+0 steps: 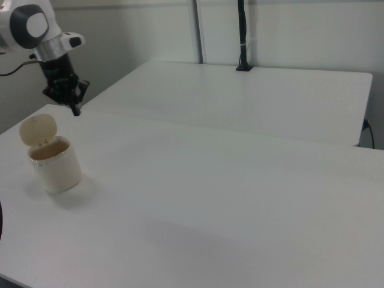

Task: Open the trash bin

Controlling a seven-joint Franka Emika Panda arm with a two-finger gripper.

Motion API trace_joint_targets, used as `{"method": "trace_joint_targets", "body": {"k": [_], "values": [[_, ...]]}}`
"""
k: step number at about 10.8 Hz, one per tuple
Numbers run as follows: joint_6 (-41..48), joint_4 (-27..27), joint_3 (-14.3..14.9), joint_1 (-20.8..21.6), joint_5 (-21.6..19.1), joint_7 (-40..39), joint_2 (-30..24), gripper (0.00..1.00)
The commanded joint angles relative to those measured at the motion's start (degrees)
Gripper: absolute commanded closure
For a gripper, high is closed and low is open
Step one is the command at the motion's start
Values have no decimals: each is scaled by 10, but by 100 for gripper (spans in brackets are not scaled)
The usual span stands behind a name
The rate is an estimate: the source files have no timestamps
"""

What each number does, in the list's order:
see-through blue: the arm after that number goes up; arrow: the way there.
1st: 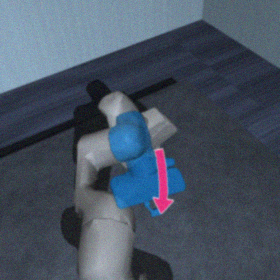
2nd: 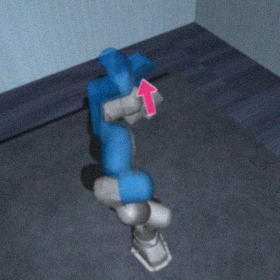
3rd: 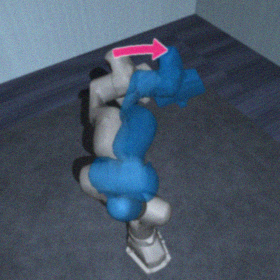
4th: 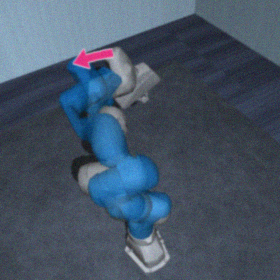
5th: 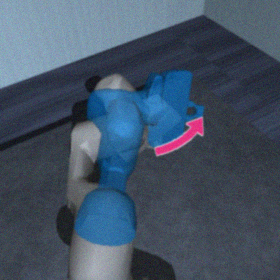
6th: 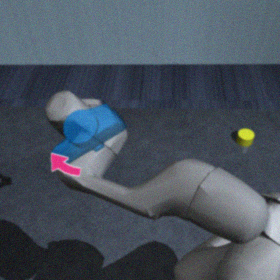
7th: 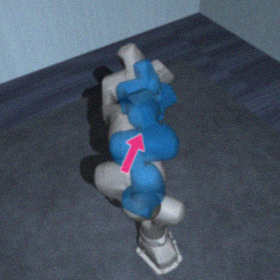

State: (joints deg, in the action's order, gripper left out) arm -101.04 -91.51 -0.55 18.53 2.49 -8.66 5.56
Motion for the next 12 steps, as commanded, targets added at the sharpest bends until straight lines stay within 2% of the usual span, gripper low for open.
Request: {"method": "trace_joint_targets", "body": {"k": [1, 4, 7, 8, 10, 11, 12], "values": [[40, -6, 1, -79, 5, 60, -37, 100], [68, -6, 1, -155, 5, 75, -50, 100], [88, -6, 4, -192, 5, 102, -58, 100], [88, -6, 6, -195, 4, 107, -58, 97], [88, -6, 4, -196, 4, 109, -57, 76], [88, -6, 4, -198, 4, 109, -58, 30], [88, -6, 4, -197, 6, 114, -58, 0]]}}
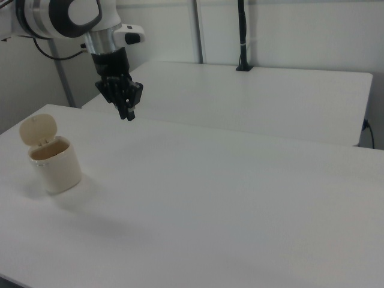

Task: Open the trash bin

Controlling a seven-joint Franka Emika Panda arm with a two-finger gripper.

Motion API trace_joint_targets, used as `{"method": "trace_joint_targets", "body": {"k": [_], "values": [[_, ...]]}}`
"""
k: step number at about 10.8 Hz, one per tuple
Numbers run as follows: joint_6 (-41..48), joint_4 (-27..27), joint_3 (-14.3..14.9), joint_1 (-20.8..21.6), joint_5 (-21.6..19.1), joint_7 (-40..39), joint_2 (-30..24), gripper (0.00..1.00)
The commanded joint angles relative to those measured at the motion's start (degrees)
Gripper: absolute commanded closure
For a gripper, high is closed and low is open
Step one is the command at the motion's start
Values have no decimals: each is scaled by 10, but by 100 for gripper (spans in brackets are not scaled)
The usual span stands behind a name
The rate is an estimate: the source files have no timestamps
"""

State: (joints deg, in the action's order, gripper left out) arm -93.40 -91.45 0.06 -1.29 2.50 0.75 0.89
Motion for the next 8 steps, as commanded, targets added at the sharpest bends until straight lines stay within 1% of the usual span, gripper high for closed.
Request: {"method": "trace_joint_targets", "body": {"k": [1, 2, 4, 7, 8], "values": [[11, -7, -1, 1, 8, 24, -12, 0], [11, -7, -1, 1, 10, 24, -12, 0], [13, -7, -3, 3, 28, 24, -14, 0], [16, -10, -5, 3, 29, 11, -24, 0], [15, -10, -5, 3, 28, -7, -24, 0]]}}
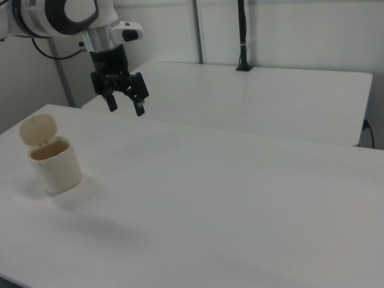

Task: Open the trash bin

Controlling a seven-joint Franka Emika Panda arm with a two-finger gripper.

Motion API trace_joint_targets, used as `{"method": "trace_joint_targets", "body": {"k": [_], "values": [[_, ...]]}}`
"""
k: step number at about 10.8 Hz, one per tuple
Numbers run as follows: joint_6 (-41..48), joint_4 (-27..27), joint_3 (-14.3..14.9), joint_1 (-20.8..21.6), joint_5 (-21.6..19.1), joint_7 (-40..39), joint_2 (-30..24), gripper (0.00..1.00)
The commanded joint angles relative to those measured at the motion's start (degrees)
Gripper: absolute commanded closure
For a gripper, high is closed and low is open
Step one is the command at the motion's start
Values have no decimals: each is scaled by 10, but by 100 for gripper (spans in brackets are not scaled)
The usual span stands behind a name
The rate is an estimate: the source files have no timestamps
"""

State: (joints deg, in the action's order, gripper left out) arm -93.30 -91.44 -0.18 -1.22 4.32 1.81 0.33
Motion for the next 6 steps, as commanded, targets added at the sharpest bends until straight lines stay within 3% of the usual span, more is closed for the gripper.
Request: {"method": "trace_joint_targets", "body": {"k": [1, 6], "values": [[14, -10, -3, 2, 8, -28, -18, 0], [14, -8, -2, 1, 3, -32, -18, 0]]}}
